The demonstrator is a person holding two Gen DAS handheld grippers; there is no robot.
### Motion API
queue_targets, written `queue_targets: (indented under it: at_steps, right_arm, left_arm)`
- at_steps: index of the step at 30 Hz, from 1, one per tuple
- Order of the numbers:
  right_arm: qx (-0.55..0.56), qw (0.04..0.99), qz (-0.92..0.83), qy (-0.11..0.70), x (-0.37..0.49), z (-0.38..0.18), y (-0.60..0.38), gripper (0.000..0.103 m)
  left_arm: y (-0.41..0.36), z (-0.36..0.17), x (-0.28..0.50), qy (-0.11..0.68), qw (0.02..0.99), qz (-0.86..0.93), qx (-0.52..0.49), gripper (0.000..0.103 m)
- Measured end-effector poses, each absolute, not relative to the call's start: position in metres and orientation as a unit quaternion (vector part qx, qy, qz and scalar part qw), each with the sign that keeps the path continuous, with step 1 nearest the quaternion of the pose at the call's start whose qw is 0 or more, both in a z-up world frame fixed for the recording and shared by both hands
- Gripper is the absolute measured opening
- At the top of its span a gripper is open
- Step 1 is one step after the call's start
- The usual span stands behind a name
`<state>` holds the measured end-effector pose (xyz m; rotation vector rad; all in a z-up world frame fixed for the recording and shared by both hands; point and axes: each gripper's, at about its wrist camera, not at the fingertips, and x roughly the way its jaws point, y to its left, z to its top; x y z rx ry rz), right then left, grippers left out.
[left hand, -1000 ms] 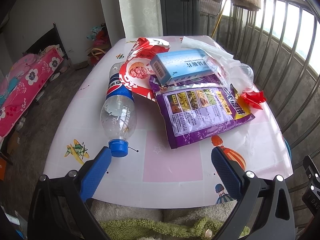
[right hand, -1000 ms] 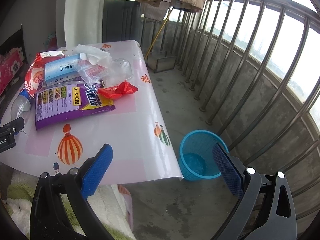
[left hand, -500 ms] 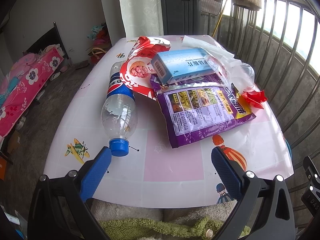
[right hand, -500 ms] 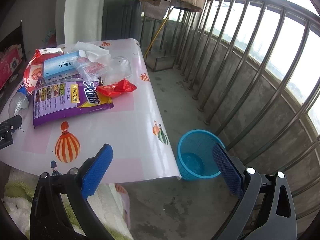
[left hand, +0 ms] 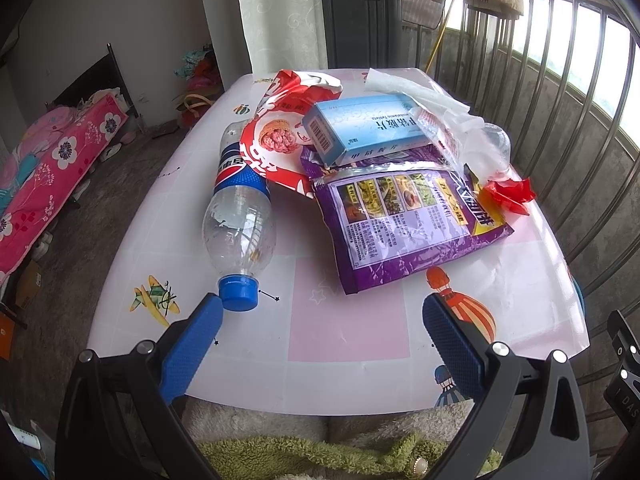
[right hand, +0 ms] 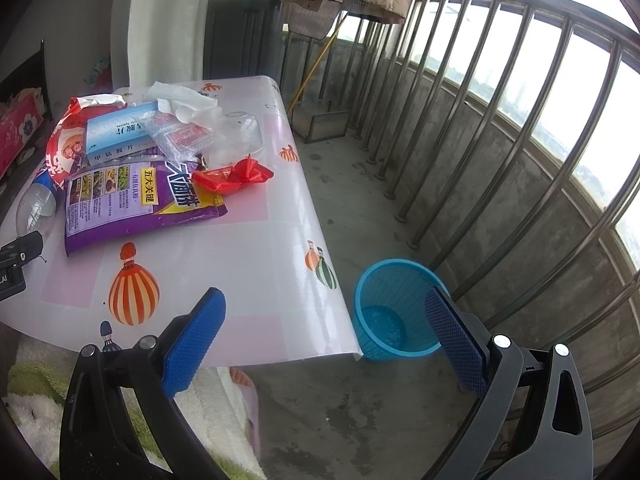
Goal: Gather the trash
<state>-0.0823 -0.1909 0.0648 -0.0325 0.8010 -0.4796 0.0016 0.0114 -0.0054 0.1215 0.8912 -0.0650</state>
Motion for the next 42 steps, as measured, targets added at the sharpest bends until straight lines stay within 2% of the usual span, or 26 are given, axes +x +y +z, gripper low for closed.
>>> queue_targets:
  at_steps: [30, 38, 42]
  right_arm:
    - [-0.001, 0.896, -0.213, 0.390, -0.064, 0.065, -0.183, 0.095]
    - [-0.004, 0.912, -0.203, 0.356, -0.036, 0.071, -0.171, 0.095]
    - [0.005, 0.927, -0.166, 0.336, -0.014, 0.077, -0.159, 0.095]
  left_arm:
    - [0.023, -0.013, 0.010, 0.447, 0.893, -0.018, 0.053, 0.098]
    - [0.052, -0.008, 0.027, 0.413, 0.909, -0.043, 0.045, 0.098]
    - [0.080, 0.000, 0.038, 0.390, 0.917, -0.079, -0.011, 0.098]
